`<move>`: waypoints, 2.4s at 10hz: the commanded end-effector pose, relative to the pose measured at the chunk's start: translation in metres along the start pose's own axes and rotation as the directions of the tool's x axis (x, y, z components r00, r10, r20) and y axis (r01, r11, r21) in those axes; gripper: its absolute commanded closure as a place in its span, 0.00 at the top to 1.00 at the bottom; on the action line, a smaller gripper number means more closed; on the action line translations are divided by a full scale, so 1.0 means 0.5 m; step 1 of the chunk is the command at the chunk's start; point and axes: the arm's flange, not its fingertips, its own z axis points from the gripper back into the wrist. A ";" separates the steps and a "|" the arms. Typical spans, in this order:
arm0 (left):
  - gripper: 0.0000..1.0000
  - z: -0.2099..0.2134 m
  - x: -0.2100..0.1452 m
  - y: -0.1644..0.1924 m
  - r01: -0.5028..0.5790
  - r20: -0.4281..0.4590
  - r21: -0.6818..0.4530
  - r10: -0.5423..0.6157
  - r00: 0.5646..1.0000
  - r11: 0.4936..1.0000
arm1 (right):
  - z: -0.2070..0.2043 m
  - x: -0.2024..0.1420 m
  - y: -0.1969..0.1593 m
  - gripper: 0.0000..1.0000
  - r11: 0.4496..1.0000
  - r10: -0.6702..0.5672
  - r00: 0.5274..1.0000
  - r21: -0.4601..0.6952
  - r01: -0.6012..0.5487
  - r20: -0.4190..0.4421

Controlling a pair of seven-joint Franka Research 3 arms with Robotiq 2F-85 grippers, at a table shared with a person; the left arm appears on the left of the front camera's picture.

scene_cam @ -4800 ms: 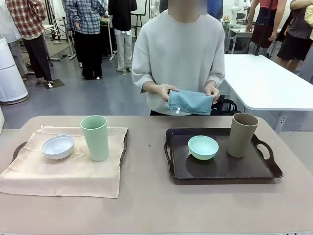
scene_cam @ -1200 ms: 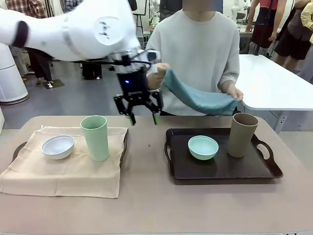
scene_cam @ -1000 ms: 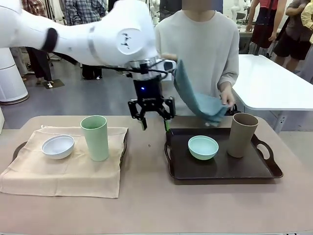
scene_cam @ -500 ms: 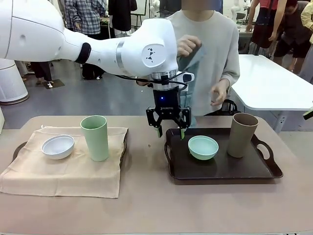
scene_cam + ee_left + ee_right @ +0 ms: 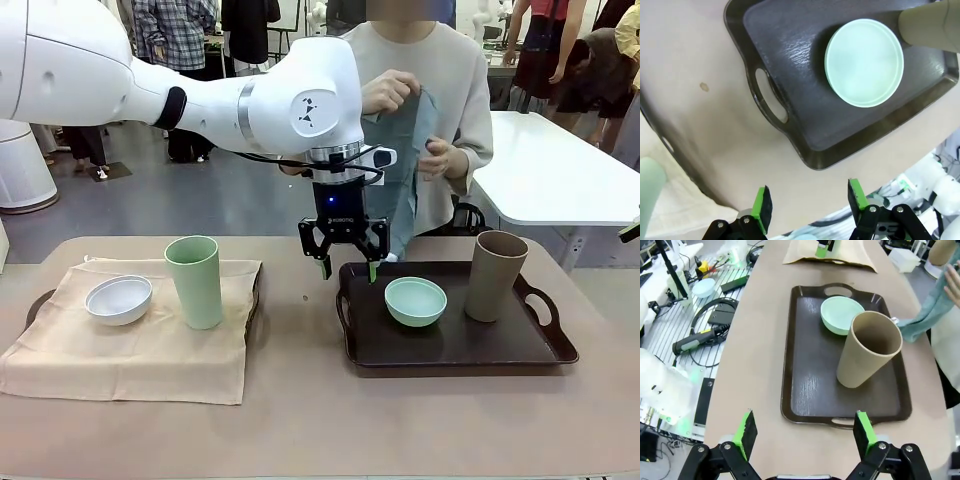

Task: Set up a tray with a mat and arrange the tableware.
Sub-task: Pick up the Picnic Bowl and Reusable plastic cup from the Handle tray in front of the human's position and hold them in the air.

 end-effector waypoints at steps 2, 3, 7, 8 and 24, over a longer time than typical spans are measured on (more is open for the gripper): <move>0.80 -0.015 0.032 0.006 0.047 -0.005 -0.006 -0.047 0.999 0.999 | -0.034 -0.016 -0.052 1.00 0.968 0.249 0.967 0.032 -0.251 0.053; 0.80 -0.021 0.028 -0.002 0.074 -0.003 0.009 -0.074 0.997 0.997 | -0.043 -0.027 -0.063 1.00 0.963 0.268 0.961 0.022 -0.270 0.074; 0.80 -0.087 0.056 -0.057 0.134 0.052 0.043 -0.136 0.989 0.990 | -0.085 -0.045 -0.107 1.00 0.982 0.187 0.979 0.016 -0.189 0.075; 0.80 -0.107 0.064 -0.082 0.160 0.054 0.064 -0.163 0.985 0.985 | -0.105 -0.047 -0.127 1.00 0.996 0.087 0.993 -0.032 -0.085 0.078; 0.80 -0.128 0.122 -0.125 -0.153 0.242 0.106 0.124 0.962 0.983 | -0.275 -0.062 -0.209 1.00 0.990 -0.134 0.991 -0.038 0.135 0.028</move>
